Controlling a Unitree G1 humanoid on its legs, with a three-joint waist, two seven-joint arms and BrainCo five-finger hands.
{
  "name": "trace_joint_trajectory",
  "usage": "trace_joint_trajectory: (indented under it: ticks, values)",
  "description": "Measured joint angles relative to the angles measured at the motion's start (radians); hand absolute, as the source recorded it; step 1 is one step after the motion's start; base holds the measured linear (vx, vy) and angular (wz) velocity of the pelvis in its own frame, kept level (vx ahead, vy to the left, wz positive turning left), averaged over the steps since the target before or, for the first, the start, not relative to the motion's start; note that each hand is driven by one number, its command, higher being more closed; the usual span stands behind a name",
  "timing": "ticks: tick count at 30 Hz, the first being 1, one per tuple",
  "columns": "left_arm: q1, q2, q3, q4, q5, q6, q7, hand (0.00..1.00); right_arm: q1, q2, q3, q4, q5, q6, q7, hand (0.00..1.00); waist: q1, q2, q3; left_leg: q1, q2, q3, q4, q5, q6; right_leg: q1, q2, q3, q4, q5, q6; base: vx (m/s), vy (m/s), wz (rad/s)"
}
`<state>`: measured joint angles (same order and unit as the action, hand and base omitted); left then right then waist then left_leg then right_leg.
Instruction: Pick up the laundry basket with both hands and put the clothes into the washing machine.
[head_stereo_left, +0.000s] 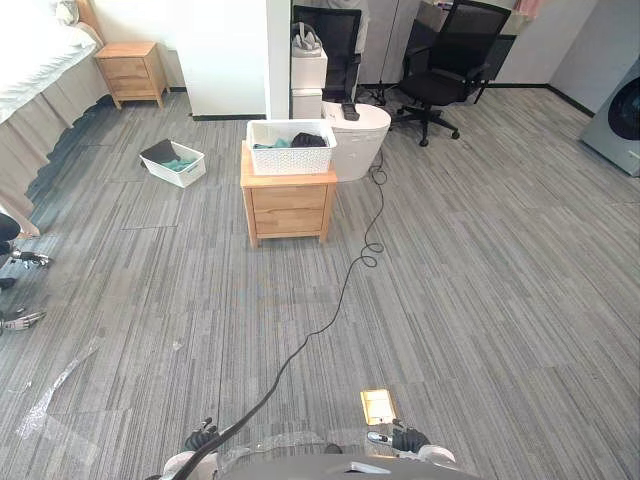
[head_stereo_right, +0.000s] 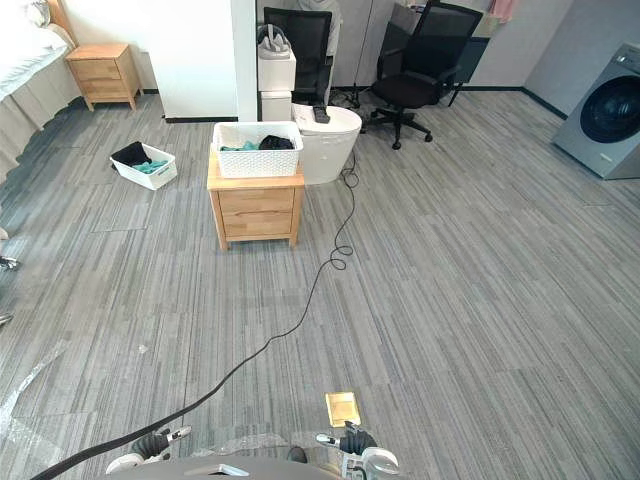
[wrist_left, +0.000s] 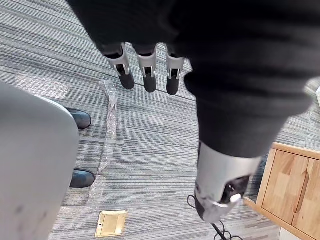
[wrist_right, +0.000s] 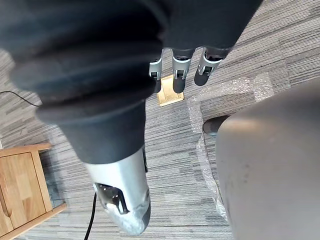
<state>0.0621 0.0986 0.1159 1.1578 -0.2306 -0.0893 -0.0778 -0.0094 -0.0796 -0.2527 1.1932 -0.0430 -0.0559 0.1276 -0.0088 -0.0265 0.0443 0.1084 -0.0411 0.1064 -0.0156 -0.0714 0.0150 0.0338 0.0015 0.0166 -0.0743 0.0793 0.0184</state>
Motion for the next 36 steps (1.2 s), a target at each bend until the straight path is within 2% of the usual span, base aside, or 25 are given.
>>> trace_joint_trajectory:
  ticks: [5, 13, 34, 36]
  values:
    - [-0.007, -0.001, 0.002, 0.014, 0.005, 0.0, -0.015, 0.0, 0.005, -0.003, -0.075, 0.0, -0.001, 0.015, 0.003, 0.0, -0.003, -0.003, -0.003, 0.005, 0.003, 0.006, -0.022, 0.007, -0.001, -0.003, 0.0, -0.013, -0.006, 0.005, 0.008, -0.03, -0.006, -0.03]
    - [-0.017, -0.003, 0.013, 0.033, 0.038, 0.003, -0.016, 0.0, -0.003, -0.005, -0.084, 0.001, 0.0, 0.015, 0.003, 0.0, -0.003, 0.004, 0.006, 0.031, 0.003, 0.016, -0.038, 0.01, 0.002, 0.002, 0.001, -0.01, -0.006, 0.003, 0.007, 0.05, 0.019, -0.03]
    - [-0.014, -0.008, 0.023, 0.033, 0.037, 0.004, -0.018, 0.0, 0.0, -0.01, -0.018, -0.009, 0.019, 0.014, 0.004, 0.0, -0.004, 0.007, 0.008, 0.013, 0.009, 0.037, -0.008, -0.008, -0.001, -0.002, 0.007, -0.002, -0.006, 0.001, 0.007, -0.05, -0.015, -0.02]
    - [-0.014, -0.009, 0.037, 0.033, 0.037, 0.004, -0.018, 0.0, 0.0, -0.013, 0.021, -0.026, 0.019, 0.015, 0.005, 0.0, -0.001, 0.006, 0.009, 0.013, 0.011, 0.054, -0.008, -0.012, 0.003, -0.009, 0.011, 0.014, -0.006, 0.004, 0.003, 0.0, 0.004, -0.18]
